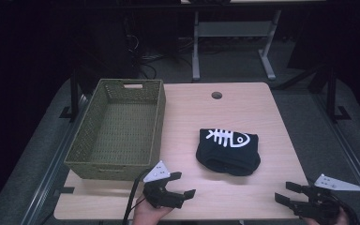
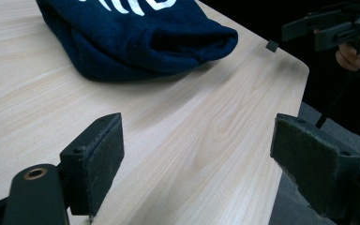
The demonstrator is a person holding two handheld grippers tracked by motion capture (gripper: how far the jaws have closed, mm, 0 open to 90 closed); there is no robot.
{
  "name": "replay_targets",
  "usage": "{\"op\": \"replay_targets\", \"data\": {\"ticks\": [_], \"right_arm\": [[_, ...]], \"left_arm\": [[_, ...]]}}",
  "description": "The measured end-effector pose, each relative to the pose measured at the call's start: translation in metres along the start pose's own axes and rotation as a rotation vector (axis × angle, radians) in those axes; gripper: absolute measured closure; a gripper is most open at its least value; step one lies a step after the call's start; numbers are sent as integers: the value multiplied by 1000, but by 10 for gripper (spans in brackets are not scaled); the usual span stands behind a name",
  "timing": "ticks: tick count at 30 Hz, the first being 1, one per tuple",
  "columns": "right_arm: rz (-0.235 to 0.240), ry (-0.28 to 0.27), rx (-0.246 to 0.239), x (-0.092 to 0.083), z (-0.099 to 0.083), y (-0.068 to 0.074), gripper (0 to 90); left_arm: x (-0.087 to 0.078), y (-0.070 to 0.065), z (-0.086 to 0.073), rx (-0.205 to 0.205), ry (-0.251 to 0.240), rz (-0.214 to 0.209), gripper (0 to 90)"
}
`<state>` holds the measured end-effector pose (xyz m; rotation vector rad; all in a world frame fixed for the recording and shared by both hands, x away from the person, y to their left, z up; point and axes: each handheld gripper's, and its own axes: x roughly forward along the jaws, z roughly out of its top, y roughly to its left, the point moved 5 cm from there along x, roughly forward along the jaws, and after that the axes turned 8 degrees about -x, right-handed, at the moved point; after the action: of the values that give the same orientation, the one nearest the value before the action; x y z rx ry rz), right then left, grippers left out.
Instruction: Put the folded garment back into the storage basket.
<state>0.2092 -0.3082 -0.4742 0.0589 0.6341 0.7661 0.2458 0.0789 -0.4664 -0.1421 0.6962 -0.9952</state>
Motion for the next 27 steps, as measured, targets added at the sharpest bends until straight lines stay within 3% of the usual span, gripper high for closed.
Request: {"op": "replay_targets", "data": {"ticks": [12, 27], "right_arm": [[-4, 12, -30, 3, 19, -2, 195], [16, 42, -68, 19, 52, -7, 195]], "left_arm": [[6, 3, 18, -3, -10, -1, 175], [32, 3, 45, 1, -11, -17, 175]]}}
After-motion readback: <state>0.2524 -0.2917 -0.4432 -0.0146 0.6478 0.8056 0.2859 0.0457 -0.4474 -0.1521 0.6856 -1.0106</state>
